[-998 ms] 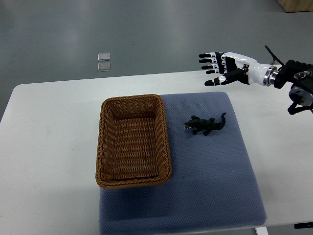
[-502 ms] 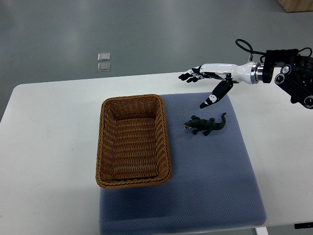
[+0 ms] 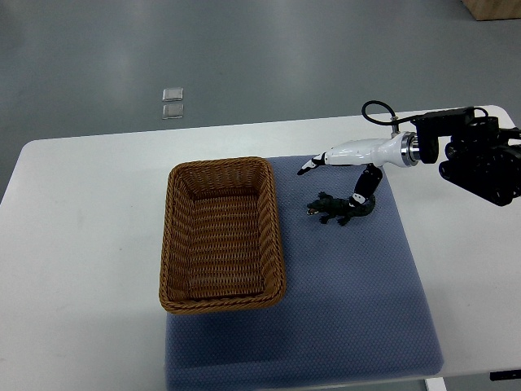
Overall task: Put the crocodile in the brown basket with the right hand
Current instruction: 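Move the right hand down over the green toy crocodile, then close the right hand's fingers around the crocodile's body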
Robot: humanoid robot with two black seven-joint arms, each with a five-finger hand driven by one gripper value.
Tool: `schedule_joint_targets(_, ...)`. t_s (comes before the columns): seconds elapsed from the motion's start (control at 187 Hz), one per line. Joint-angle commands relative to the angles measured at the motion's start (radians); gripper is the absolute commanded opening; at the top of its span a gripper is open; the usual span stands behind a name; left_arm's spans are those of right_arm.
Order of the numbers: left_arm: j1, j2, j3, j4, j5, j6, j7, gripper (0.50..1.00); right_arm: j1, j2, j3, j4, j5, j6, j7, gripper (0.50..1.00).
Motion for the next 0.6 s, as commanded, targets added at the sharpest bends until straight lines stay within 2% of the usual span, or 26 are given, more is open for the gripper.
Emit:
schedule_joint_targets(0.0, 0.0, 0.0, 0.001, 0.0, 0.0, 0.0, 0.0, 1.0, -0.001, 0.0, -0.03, 0.0, -0.011, -0.002, 0.0, 0.924)
schedule_joint_targets(0.592, 0.0, 0.0, 0.001, 0.0, 0.0, 0.0, 0.0, 1.0, -0.006, 0.022, -0.059, 0.0, -0.013, -0.002, 0.0, 0.924)
